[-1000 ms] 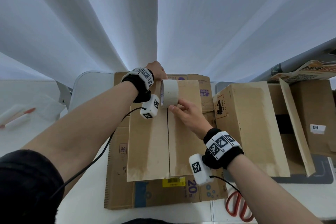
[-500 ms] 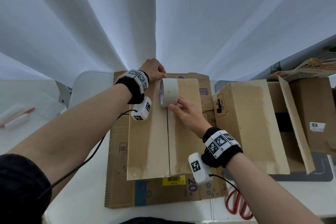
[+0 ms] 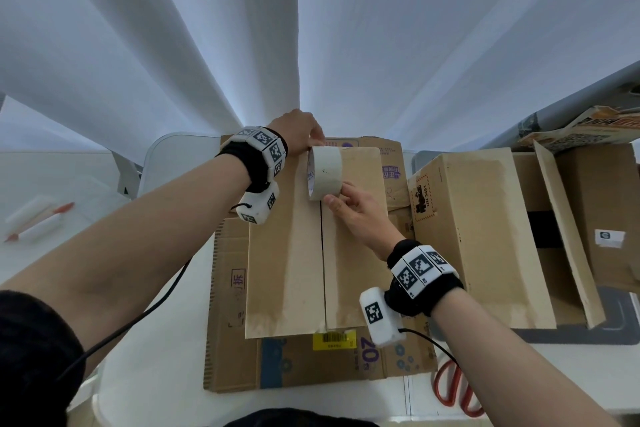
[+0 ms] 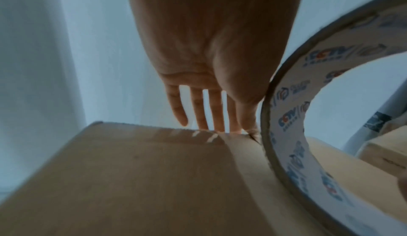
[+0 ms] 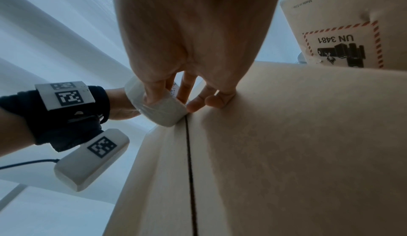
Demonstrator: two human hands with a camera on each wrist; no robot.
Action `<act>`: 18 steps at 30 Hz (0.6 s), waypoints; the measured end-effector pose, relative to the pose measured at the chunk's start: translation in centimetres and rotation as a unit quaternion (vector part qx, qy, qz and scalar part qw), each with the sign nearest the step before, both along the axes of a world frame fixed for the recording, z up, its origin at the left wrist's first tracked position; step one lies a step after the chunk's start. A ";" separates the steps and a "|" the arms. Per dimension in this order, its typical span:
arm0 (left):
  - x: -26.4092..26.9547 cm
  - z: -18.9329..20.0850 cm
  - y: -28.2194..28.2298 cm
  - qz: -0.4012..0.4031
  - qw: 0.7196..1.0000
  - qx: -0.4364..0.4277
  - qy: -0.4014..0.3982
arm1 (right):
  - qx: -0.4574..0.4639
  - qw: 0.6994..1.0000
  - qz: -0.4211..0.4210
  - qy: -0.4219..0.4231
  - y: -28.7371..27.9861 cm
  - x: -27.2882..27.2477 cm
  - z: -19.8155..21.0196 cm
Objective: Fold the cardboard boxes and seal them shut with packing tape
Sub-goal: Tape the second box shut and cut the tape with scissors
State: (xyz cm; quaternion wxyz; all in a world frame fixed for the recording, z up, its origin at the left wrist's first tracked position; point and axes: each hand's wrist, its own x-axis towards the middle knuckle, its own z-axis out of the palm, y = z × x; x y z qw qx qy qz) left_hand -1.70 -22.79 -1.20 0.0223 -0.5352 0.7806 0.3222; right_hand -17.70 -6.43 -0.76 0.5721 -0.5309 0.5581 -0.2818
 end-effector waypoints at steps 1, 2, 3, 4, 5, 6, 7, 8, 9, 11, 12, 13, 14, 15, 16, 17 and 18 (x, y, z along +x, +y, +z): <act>0.2 -0.1 -0.1 -0.003 0.999 0.001 0.034 | -0.001 1.000 -0.001 -0.001 0.0 0.0 0.0; 0.3 0.0 -0.1 -0.006 0.998 -0.001 0.055 | 0.000 1.000 -0.001 0.000 0.0 0.0 0.0; 0.3 0.0 0.0 -0.004 0.998 -0.001 0.068 | 0.002 1.000 0.000 0.000 0.0 0.0 0.0; 0.3 -0.1 0.0 0.002 0.997 0.003 0.078 | 0.004 1.000 0.000 -0.002 0.0 0.0 -0.1; 0.3 -0.2 -0.1 0.012 0.996 0.008 0.088 | 0.005 1.000 -0.001 -0.004 0.0 0.0 0.0; 0.4 -0.4 -0.2 0.023 0.995 0.015 0.097 | 0.007 1.000 0.000 -0.007 0.0 0.0 -0.1; 0.4 -0.6 -0.2 0.038 0.994 0.025 0.102 | 0.013 1.000 0.004 -0.010 0.0 -0.1 -0.1; 0.5 -0.8 -0.3 0.056 0.992 0.039 0.104 | 0.022 1.000 0.010 -0.012 0.0 -0.2 -0.2; 0.6 -1.2 -0.4 0.076 0.990 0.058 0.105 | 0.033 0.999 0.016 -0.016 0.0 -0.3 -0.2; 0.9 -1.9 -0.4 0.112 0.983 0.095 0.112 | 0.050 0.998 0.022 -0.025 0.0 -0.5 -0.2; 0.9 -2.1 -0.4 0.121 0.980 0.104 0.116 | 0.052 0.998 0.020 -0.025 0.0 -0.6 -0.3; 0.8 -2.3 -0.4 0.128 0.980 0.106 0.114 | 0.052 0.998 0.014 -0.028 0.0 -0.6 -0.3; 0.7 -2.3 -0.4 0.133 0.980 0.104 0.106 | 0.051 0.998 0.005 -0.032 0.0 -0.5 -0.2; 0.6 -2.3 -0.5 0.136 0.981 0.101 0.094 | 0.050 0.998 -0.002 -0.040 0.0 -0.4 -0.1; 0.5 -2.1 -0.5 0.138 0.982 0.099 0.083 | 0.049 0.998 -0.010 -0.046 0.0 -0.2 0.0; 0.3 -2.0 -0.6 0.140 0.983 0.096 0.075 | 0.047 0.997 -0.018 -0.051 0.0 -0.1 0.2; 0.2 -1.8 -0.6 0.139 0.984 0.094 0.068 | 0.044 0.997 -0.026 -0.056 0.0 0.0 0.3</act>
